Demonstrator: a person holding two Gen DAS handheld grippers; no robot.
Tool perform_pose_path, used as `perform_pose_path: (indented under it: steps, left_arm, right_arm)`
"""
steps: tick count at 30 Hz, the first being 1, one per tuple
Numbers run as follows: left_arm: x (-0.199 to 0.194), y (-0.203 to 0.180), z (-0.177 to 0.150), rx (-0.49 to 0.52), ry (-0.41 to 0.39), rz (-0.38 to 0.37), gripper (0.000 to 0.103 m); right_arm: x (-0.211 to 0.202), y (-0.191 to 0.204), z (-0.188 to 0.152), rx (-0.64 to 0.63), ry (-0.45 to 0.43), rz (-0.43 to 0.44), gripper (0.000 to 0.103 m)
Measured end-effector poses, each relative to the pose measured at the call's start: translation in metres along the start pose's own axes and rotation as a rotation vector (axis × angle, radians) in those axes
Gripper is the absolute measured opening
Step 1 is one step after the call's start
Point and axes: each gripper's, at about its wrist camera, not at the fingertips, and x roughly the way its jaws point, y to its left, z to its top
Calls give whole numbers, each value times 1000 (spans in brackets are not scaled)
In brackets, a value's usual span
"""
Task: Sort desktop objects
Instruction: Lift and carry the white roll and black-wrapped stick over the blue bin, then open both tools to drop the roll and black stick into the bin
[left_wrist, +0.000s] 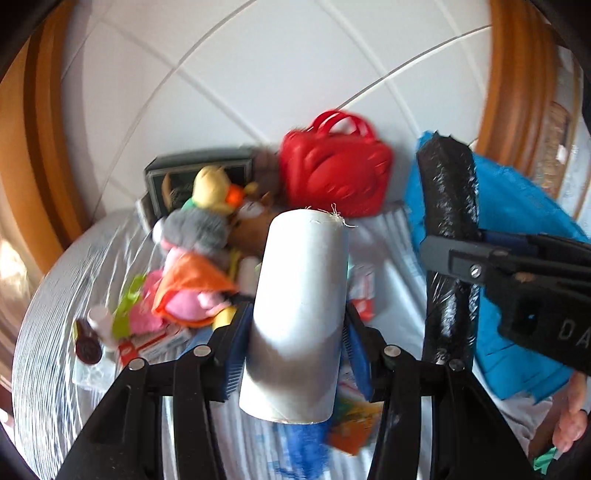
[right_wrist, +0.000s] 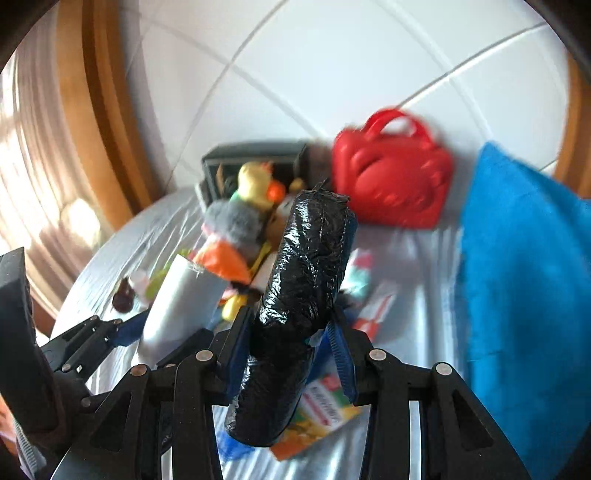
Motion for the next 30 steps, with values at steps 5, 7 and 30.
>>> perform_pose_path:
  steps: [5, 7, 30]
  left_arm:
    - [-23, -46, 13, 38, -59, -43, 47]
    - [-31, -69, 22, 58, -84, -44, 47]
    - [-5, -402, 120, 189, 15, -213, 47]
  right_arm:
    - [-54, -33, 3, 4, -98, -64, 41]
    - [-77, -52, 5, 7, -134, -85, 41]
    - [-158, -376, -6, 33, -16, -424, 41]
